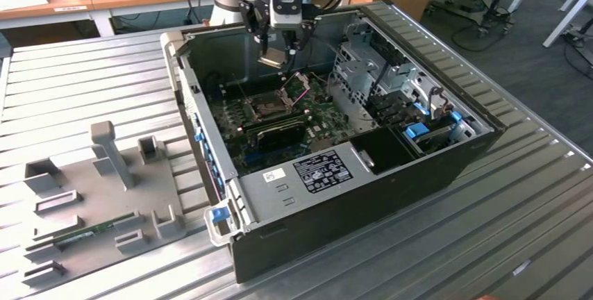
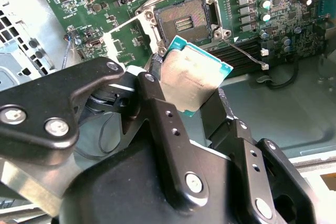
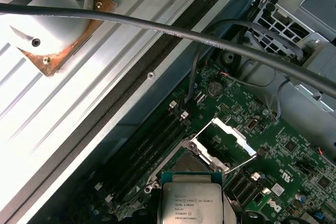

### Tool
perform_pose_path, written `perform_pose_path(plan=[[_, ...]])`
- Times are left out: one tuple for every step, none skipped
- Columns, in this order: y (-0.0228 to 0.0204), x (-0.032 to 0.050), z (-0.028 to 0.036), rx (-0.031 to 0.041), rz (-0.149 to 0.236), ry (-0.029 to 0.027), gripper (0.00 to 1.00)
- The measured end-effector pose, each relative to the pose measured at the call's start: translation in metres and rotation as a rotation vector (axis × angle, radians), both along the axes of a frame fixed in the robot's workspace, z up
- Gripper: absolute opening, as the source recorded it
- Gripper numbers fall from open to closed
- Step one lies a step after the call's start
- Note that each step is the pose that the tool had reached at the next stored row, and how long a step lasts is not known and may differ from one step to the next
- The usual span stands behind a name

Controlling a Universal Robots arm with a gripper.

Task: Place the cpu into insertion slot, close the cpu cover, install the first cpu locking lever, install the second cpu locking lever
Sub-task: 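Place the cpu into insertion slot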

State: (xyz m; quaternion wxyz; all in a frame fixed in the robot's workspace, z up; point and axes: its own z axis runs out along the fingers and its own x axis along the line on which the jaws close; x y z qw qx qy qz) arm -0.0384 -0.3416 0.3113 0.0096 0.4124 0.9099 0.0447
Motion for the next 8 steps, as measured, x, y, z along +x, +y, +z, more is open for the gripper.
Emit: perform_pose_path(plan=[[0.0000, 0.0000, 0.0000, 0.0000, 0.000, 0.0000, 0.54], [0.0000, 0.0000, -0.0001, -0.0001, -0.005, -0.0001, 0.54], [0.0000, 0.0000, -0.0003, 0.0000, -0.014, 0.0000, 0.54], [0.0001, 0.0000, -0.0005, 0.0000, -0.029, 0.0000, 0.54], [0.0000, 0.0000, -0.0007, -0.0001, -0.045, 0.0000, 0.54], [0.0000, 0.0000, -0.0010, -0.0001, -0.063, 0.0001, 0.54], [0.0000, 0.0000, -0.0013, 0.0000, -0.081, 0.0000, 0.54], [0.0000, 0.0000, -0.0016, 0.0000, -0.099, 0.0000, 0.54]])
